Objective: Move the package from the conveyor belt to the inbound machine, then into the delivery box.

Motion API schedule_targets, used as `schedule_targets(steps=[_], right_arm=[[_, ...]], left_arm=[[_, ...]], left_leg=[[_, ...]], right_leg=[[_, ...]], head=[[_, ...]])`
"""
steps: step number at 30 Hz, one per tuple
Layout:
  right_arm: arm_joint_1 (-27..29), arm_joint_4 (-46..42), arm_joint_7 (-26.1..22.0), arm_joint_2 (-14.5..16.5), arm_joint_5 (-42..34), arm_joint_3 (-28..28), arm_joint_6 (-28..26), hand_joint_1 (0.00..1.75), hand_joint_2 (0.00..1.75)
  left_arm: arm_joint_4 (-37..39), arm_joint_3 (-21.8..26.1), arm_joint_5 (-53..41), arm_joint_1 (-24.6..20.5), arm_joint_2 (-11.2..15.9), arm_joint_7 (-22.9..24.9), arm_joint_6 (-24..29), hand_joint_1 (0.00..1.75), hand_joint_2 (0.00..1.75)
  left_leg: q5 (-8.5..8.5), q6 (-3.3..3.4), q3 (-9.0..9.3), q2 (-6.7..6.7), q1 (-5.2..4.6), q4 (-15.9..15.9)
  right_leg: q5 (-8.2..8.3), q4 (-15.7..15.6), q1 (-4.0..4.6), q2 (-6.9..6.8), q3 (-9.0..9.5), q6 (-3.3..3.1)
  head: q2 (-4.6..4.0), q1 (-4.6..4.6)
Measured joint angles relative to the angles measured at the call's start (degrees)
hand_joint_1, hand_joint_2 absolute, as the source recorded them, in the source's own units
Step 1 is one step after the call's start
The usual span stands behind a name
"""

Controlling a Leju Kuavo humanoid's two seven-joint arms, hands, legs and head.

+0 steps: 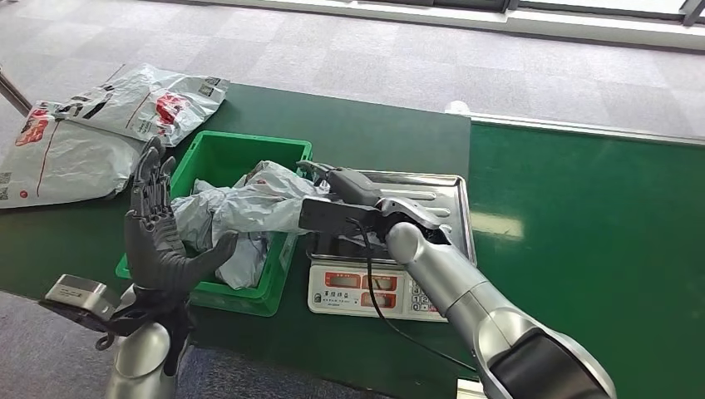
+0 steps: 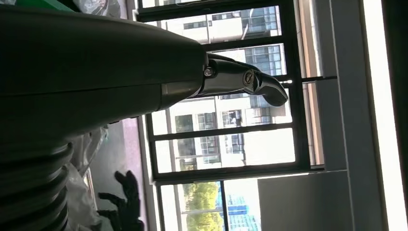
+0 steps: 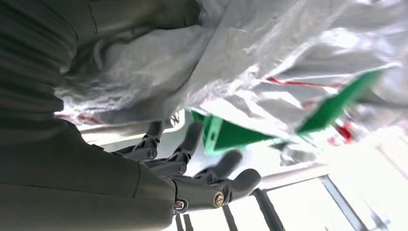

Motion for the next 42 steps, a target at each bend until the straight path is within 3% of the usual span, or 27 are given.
schedule_targets(steps=[9,16,23,25,28,30,34,40,41,42], right_arm=[[4.58,-12.03,-0.81,-3.06,-11.85,-9.31,-1.49,0.00,1.75],[7.88,-16.17,-1.12,-4.53,-16.17,-12.98,-2.47,0.00,1.75],[18.09,-21.10,-1.55,-7.30,-27.09,-20.20,-4.61,0.00,1.75],[22.78,-24.24,-5.07,-7.54,-30.02,-22.74,-8.88,0.00,1.75],[30.34,-32.21,-15.06,-6.42,-33.39,-27.53,-23.77,0.00,1.75],[34.30,-37.93,-18.52,-5.63,-34.48,-30.16,-31.36,0.00,1.75],[38.79,-45.56,-18.65,-5.03,-34.90,-32.46,-34.93,0.00,1.75],[41.09,-50.24,-20.58,-4.48,-34.78,-33.74,-39.31,0.00,1.75],[41.62,-51.06,-20.92,-4.33,-34.45,-33.80,-40.33,0.00,1.75],[42.16,-51.88,-21.03,-4.16,-34.09,-33.81,-41.08,0.00,1.75]], left_arm=[[6.17,-0.84,-5.95,-9.58,1.18,7.07,-2.95,0.00,1.75],[9.73,-1.78,-5.63,-13.09,1.98,10.61,-4.16,0.00,1.75],[15.37,-2.03,-4.76,-16.16,3.31,14.56,-5.68,0.00,1.75],[16.87,-2.58,-7.18,-16.47,3.75,17.59,-7.02,0.00,1.75],[20.25,-4.44,-14.23,-16.86,4.61,23.27,-10.95,0.00,1.75],[23.14,-5.88,-17.95,-17.38,4.98,24.92,-13.04,0.00,1.75],[27.32,-7.87,-19.77,-18.95,5.15,25.40,-13.75,0.00,1.75],[30.57,-9.44,-20.82,-20.45,4.97,24.89,-15.23,0.00,1.75],[31.43,-9.89,-21.78,-20.87,4.72,24.88,-15.61,0.07,1.75],[32.57,-10.55,-23.18,-21.41,4.32,25.03,-15.96,0.50,1.75]], left_leg=[[0.01,0.00,0.01,0.03,-0.01,0.04],[0.00,0.00,0.00,0.11,-0.01,0.04],[-0.04,0.05,-0.02,0.08,-0.02,0.05],[-0.06,0.08,-0.06,-0.02,-0.03,0.05],[-0.09,0.10,-0.15,-0.22,-0.05,0.04],[-0.13,0.07,-0.18,-0.16,-0.04,0.03],[-0.23,0.07,-0.13,0.25,-0.05,0.02],[-0.20,0.09,-0.08,0.25,-0.05,0.02],[-0.19,0.09,-0.08,0.23,-0.05,0.02],[-0.19,0.09,-0.08,0.21,-0.05,0.03]], right_leg=[[0.08,0.00,-0.01,0.03,0.01,0.01],[0.07,-0.01,0.00,0.09,-0.06,0.00],[0.05,-0.02,-0.01,0.04,-0.04,0.02],[0.01,-0.04,-0.02,-0.04,-0.04,0.06],[-0.08,-0.04,-0.04,-0.19,-0.06,0.09],[-0.09,-0.03,-0.04,-0.13,-0.09,0.08],[-0.07,-0.03,-0.04,0.15,-0.16,0.06],[-0.06,-0.03,-0.04,0.11,-0.12,0.06],[-0.06,-0.03,-0.04,0.09,-0.10,0.06],[-0.06,-0.03,-0.04,0.06,-0.09,0.06]], head=[[0.00,-0.01],[0.00,-0.01],[0.00,-0.01],[0.00,-0.02],[0.00,-0.01],[0.00,0.01],[0.00,0.01],[0.00,0.01],[0.00,0.01],[0.00,0.01]])
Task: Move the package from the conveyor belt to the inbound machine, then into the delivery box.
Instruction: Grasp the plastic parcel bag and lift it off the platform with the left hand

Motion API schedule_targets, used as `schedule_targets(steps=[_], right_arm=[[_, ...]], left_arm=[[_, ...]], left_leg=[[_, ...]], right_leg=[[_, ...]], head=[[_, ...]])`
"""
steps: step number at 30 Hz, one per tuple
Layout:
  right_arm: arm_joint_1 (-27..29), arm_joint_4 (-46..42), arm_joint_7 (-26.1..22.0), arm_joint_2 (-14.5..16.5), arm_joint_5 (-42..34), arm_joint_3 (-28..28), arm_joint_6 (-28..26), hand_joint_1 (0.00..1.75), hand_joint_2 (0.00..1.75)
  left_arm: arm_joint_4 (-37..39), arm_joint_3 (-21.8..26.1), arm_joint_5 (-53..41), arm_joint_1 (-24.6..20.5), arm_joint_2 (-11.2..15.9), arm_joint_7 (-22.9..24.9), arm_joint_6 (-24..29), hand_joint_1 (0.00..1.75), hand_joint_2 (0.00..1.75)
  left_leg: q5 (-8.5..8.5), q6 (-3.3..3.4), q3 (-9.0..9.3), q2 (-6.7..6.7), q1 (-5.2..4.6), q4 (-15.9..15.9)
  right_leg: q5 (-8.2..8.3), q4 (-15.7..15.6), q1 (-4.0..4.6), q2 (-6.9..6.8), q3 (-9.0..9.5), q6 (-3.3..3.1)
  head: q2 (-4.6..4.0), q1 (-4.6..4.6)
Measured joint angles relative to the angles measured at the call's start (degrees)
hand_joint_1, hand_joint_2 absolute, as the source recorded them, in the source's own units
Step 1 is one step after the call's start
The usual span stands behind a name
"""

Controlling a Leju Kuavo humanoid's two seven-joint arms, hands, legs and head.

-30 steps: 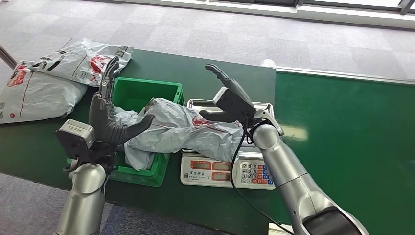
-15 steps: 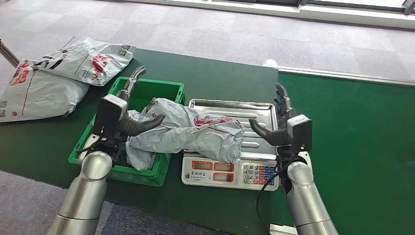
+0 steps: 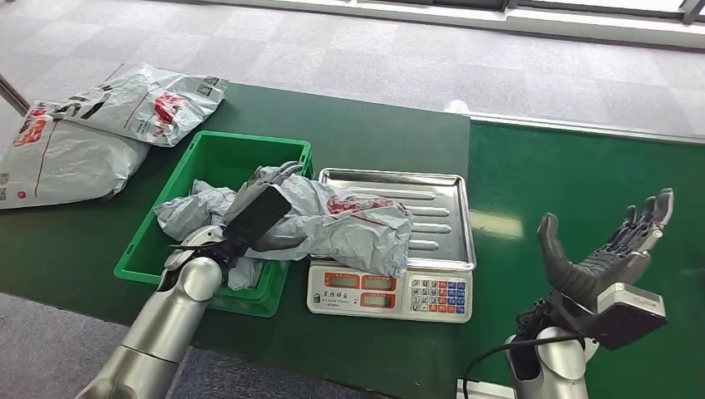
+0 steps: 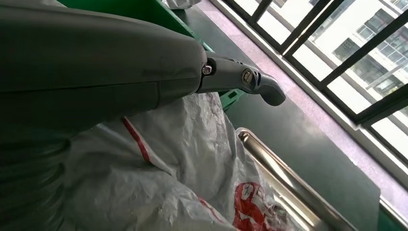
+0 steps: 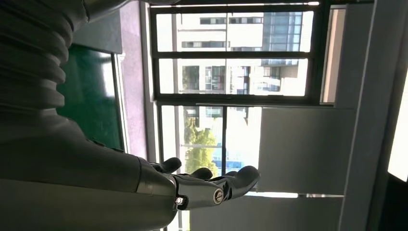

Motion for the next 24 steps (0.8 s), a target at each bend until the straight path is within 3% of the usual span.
schedule_targets(steps=[3,12,24], right_arm=[[0.99,-1.60,0.25,0.54,0.80,0.18,-0.75,0.00,1.75],[0.92,-2.16,2.86,1.46,2.45,1.71,-0.84,0.00,1.75],[1.74,-3.20,3.50,1.92,3.50,1.71,-0.22,0.00,1.75]], left_arm=[[4.44,-2.99,-4.59,-1.76,-1.81,0.34,-0.64,1.75,1.75],[16.42,-10.75,-6.08,-5.49,-9.76,0.17,1.12,1.75,1.75],[19.93,-11.96,-3.97,-7.02,-11.27,-0.43,2.13,1.75,1.75]], left_leg=[[-0.01,0.01,0.00,-0.01,-0.02,0.00],[-0.02,0.03,-0.02,-0.08,-0.09,0.01],[-0.01,0.03,0.00,-0.04,-0.06,0.00]], right_leg=[[0.00,0.00,-0.02,-0.03,0.01,0.01],[0.03,0.00,-0.10,-0.06,0.03,0.05],[0.02,0.00,-0.06,-0.05,0.02,0.05]], head=[[0.00,0.00],[0.00,0.00],[0.00,0.00]])
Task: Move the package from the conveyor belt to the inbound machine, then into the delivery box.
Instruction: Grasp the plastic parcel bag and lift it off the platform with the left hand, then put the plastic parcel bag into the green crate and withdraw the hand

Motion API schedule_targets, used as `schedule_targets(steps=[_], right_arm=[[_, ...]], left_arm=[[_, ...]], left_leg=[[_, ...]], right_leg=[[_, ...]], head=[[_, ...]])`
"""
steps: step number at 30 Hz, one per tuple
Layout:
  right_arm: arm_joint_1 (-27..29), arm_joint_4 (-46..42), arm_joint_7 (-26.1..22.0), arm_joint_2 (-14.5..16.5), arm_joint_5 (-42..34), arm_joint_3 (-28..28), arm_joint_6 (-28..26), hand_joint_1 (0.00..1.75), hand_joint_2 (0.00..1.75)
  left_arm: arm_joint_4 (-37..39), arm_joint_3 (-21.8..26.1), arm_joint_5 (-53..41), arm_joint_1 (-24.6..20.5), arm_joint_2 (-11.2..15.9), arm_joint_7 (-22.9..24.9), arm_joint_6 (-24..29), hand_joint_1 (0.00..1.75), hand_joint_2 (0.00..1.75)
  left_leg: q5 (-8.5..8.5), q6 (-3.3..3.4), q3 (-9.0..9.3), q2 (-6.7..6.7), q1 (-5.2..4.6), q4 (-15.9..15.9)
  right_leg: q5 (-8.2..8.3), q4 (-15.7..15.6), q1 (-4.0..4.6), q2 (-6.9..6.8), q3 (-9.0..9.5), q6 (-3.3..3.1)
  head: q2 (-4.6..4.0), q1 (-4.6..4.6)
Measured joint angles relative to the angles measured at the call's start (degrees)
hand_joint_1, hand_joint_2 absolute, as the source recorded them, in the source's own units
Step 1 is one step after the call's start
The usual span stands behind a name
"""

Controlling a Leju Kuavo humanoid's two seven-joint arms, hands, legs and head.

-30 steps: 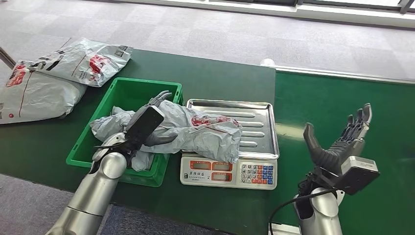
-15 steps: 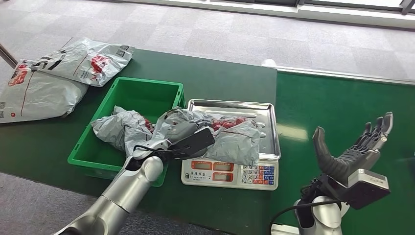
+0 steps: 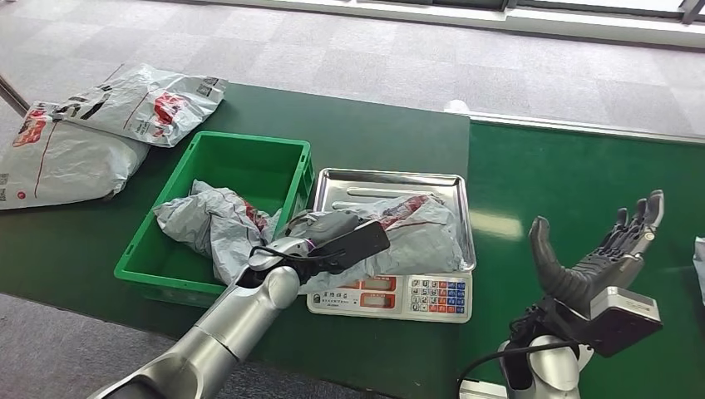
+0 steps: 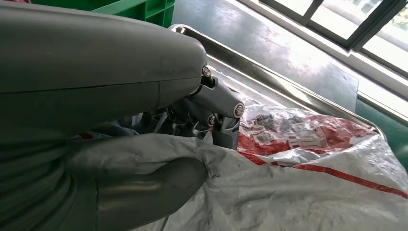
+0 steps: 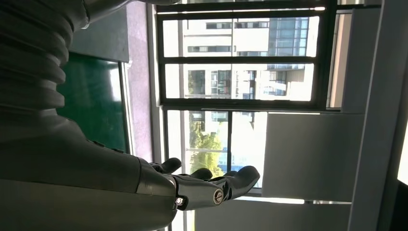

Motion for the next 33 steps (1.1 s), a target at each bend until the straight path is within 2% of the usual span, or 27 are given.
schedule_targets(steps=[7,13,21,25,30,33], right_arm=[[1.26,-0.33,0.19,0.63,1.09,-0.13,1.06,0.00,1.75],[3.67,-1.27,-0.02,1.14,0.67,-1.29,2.80,0.00,1.75],[4.51,-1.74,-0.05,1.48,0.32,-1.75,3.31,0.00,1.75],[5.20,-1.75,-0.19,1.50,-0.47,-1.91,4.34,0.00,1.75],[6.63,-1.75,-0.80,1.54,-1.15,-2.25,4.98,0.00,1.75],[7.24,-1.75,-0.80,1.68,-1.04,-2.45,5.28,0.00,1.75]], left_arm=[[-1.93,0.71,6.30,0.21,0.15,-3.36,5.42,1.75,1.75],[-13.82,4.68,14.44,1.79,2.56,-6.11,11.46,1.75,1.75],[-20.30,6.48,15.12,3.06,4.22,-6.68,12.56,1.75,1.75],[-22.98,8.25,16.73,3.23,5.48,-7.58,15.62,1.75,1.75],[-27.98,12.66,17.86,3.58,7.27,-8.53,18.56,1.75,1.75],[-30.39,15.28,13.74,3.64,8.44,-5.88,22.73,1.75,1.75]], left_leg=[[0.00,0.00,-0.04,-0.03,-0.01,0.00],[-0.01,0.00,-0.05,-0.03,0.01,-0.01],[0.00,0.00,-0.05,-0.03,0.01,-0.01],[0.00,0.00,-0.04,-0.02,0.01,-0.01],[0.00,-0.01,-0.04,-0.02,0.05,-0.02],[0.00,-0.01,-0.03,-0.01,0.05,-0.04]], right_leg=[[0.00,0.00,-0.01,-0.01,0.00,0.00],[-0.03,0.00,0.01,-0.01,-0.01,-0.02],[-0.03,0.00,0.01,-0.01,0.00,-0.02],[-0.03,0.00,0.02,-0.01,0.00,-0.02],[-0.04,0.01,0.05,0.00,-0.01,-0.03],[-0.05,0.01,0.05,0.00,-0.01,-0.04]], head=[[0.00,0.00],[0.00,0.00],[0.00,0.00],[0.00,0.00],[0.00,0.00],[0.00,0.00]])
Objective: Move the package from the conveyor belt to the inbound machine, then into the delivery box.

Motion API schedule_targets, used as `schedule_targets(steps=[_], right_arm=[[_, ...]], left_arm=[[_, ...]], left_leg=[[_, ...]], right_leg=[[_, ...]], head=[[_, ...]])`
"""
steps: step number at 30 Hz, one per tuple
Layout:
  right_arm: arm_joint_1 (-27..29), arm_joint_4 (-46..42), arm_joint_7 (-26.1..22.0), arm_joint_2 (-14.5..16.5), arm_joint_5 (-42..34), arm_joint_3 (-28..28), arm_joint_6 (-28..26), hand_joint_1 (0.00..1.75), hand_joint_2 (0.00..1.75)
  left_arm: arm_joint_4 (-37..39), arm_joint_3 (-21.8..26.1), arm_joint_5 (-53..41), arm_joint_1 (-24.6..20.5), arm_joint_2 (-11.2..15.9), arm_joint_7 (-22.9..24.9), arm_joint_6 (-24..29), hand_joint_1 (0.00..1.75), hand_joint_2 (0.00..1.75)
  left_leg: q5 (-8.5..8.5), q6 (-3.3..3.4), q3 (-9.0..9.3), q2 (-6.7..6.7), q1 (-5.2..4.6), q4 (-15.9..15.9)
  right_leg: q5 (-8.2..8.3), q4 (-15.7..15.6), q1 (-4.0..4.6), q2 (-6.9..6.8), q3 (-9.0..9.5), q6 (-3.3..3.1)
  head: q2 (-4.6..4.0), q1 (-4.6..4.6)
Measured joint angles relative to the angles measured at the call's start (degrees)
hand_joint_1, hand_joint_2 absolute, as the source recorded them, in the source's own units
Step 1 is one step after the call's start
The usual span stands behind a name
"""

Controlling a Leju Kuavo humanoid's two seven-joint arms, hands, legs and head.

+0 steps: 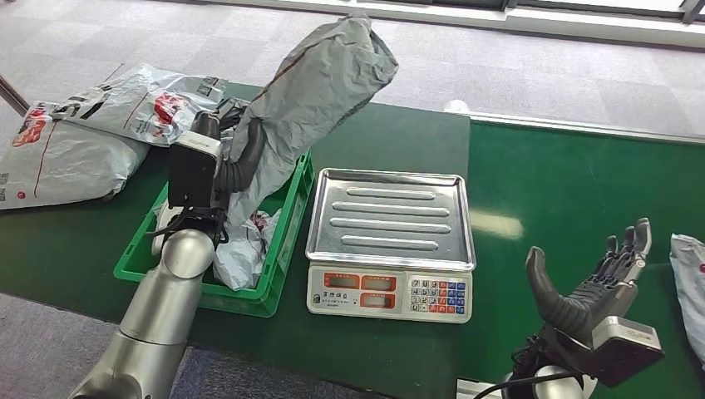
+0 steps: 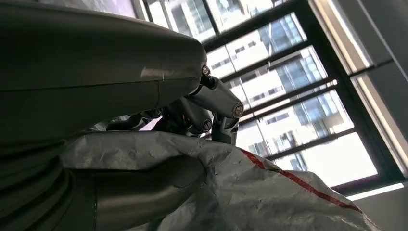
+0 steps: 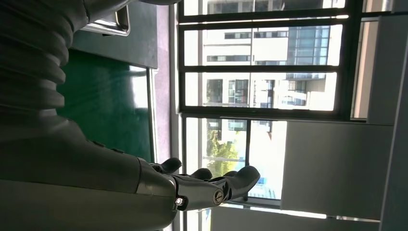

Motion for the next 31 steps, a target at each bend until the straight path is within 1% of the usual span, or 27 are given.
schedule_targets(steps=[2,3,6,7,9,12,15,19,23,26,31], right_arm=[[0.21,0.00,0.25,0.17,0.38,-0.14,0.30,0.00,1.75],[0.24,0.00,0.45,0.27,0.65,-0.16,0.51,0.00,1.75],[0.01,0.01,1.33,0.64,1.52,-0.17,1.17,0.00,1.75],[-0.17,0.01,1.69,0.74,1.78,-0.17,1.33,0.00,1.75],[-0.47,0.02,2.33,0.85,2.25,-0.18,1.57,0.00,1.75],[-0.65,0.03,2.78,0.89,2.59,-0.20,1.78,0.00,1.75],[-0.89,0.04,2.88,0.95,2.73,-0.20,1.81,0.00,1.75],[-0.92,0.04,2.88,1.05,2.76,-0.20,1.82,0.00,1.75],[-0.92,0.04,2.89,1.12,2.81,-0.20,1.86,0.00,1.75],[-0.93,0.07,3.27,1.16,3.24,-0.20,2.24,0.00,1.75],[-1.13,0.48,3.88,1.24,4.18,-0.20,3.43,0.00,1.75]], left_arm=[[-0.41,1.82,-5.06,-0.13,0.82,2.66,4.32,1.75,1.75],[-0.31,2.84,-7.89,-0.25,1.18,3.78,6.97,1.64,1.75],[1.47,6.60,-15.06,-1.20,2.44,6.61,13.96,0.94,1.75],[2.51,8.20,-16.57,-1.56,2.93,7.32,15.38,0.80,1.75],[4.55,11.56,-18.27,-1.94,3.79,8.05,16.89,0.80,1.75],[6.73,15.30,-18.90,-2.00,4.70,8.09,17.34,0.80,1.75],[7.94,17.04,-19.07,-2.00,5.00,8.01,17.50,0.80,1.75],[8.73,18.10,-19.09,-2.00,5.22,7.93,17.53,0.80,1.75],[9.25,18.51,-19.15,-2.00,5.29,7.92,17.52,0.00,1.75],[9.51,18.72,-19.72,-1.99,5.31,8.12,17.03,0.00,1.75],[9.56,18.81,-18.56,-1.32,5.31,7.57,14.08,0.00,1.75]], left_leg=[[0.00,0.00,0.01,0.03,0.00,-0.01],[0.00,0.00,0.02,0.05,0.00,-0.01],[0.03,0.00,0.01,0.03,0.00,-0.01],[0.04,-0.01,0.02,0.04,0.00,-0.02],[0.07,-0.04,0.07,0.10,0.00,-0.02],[0.08,-0.04,0.06,0.07,0.00,-0.01],[0.08,-0.03,0.03,-0.04,0.00,-0.01],[0.07,-0.03,0.02,-0.02,-0.01,-0.01],[0.07,-0.03,0.02,-0.03,-0.01,-0.01],[0.07,-0.03,0.02,-0.03,-0.01,-0.01],[0.08,-0.04,0.03,-0.02,0.00,-0.01]], right_leg=[[0.00,0.00,0.00,0.01,-0.01,0.00],[0.00,0.00,0.00,0.02,-0.01,-0.01],[0.01,0.01,0.00,0.00,0.02,-0.01],[0.01,0.01,0.00,0.01,0.02,-0.02],[0.03,0.01,0.00,0.08,0.01,-0.04],[0.04,0.01,0.01,0.06,0.01,-0.05],[0.03,0.01,0.00,-0.02,0.03,-0.05],[0.03,0.01,-0.01,0.00,0.02,-0.04],[0.03,0.01,-0.01,-0.01,0.02,-0.04],[0.03,0.01,-0.01,-0.01,0.02,-0.04],[0.03,0.01,0.00,-0.01,0.02,-0.04]], head=[[0.00,0.00],[0.00,0.00],[0.00,0.00],[0.00,-0.01],[0.00,-0.01],[0.00,-0.01],[0.00,0.00],[0.00,0.00],[0.00,-0.01],[0.00,-0.01],[0.00,-0.01]])
